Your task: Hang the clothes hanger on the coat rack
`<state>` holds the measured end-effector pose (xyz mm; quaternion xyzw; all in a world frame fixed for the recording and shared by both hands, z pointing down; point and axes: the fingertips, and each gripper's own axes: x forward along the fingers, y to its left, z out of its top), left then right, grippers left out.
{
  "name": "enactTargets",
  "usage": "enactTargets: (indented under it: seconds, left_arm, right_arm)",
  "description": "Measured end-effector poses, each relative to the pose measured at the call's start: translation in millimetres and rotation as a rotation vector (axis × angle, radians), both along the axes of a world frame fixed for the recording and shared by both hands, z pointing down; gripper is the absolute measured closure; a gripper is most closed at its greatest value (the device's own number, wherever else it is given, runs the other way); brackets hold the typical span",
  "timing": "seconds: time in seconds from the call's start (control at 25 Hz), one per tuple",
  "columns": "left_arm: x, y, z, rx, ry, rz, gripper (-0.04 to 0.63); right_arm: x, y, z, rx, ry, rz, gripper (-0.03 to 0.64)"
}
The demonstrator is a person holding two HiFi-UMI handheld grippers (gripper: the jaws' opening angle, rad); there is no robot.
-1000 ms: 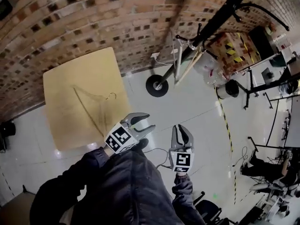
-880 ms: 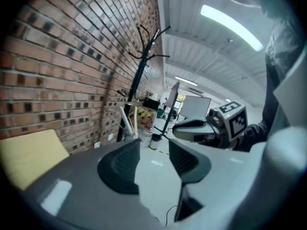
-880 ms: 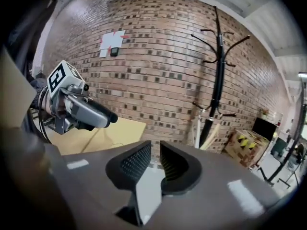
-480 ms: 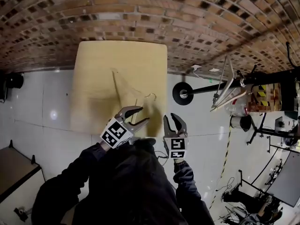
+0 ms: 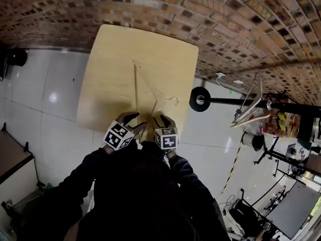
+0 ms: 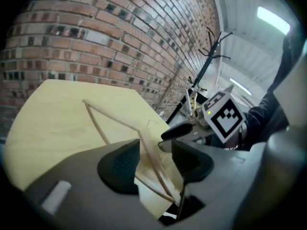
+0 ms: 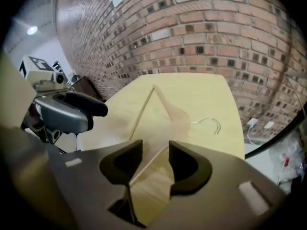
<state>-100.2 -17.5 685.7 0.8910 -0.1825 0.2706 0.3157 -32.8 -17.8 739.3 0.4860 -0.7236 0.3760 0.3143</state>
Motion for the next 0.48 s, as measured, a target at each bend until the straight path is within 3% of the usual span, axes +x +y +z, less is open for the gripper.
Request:
enactTargets:
  seconds: [0.2,0.48]
  left_arm:
    - [-9.4,8.8,35.1,-0.076,-0.053,-0.045,0.379]
    - [-4.8,23.0,75.8,-0.189,-0.067,-0.038,0.379]
  right_arm:
    - [-11.6,19.5,38.4,-0.145,0.013,0.083,0.420]
    - [-13.0,20.7,47.1,-0.189,0.035,0.117,0.417]
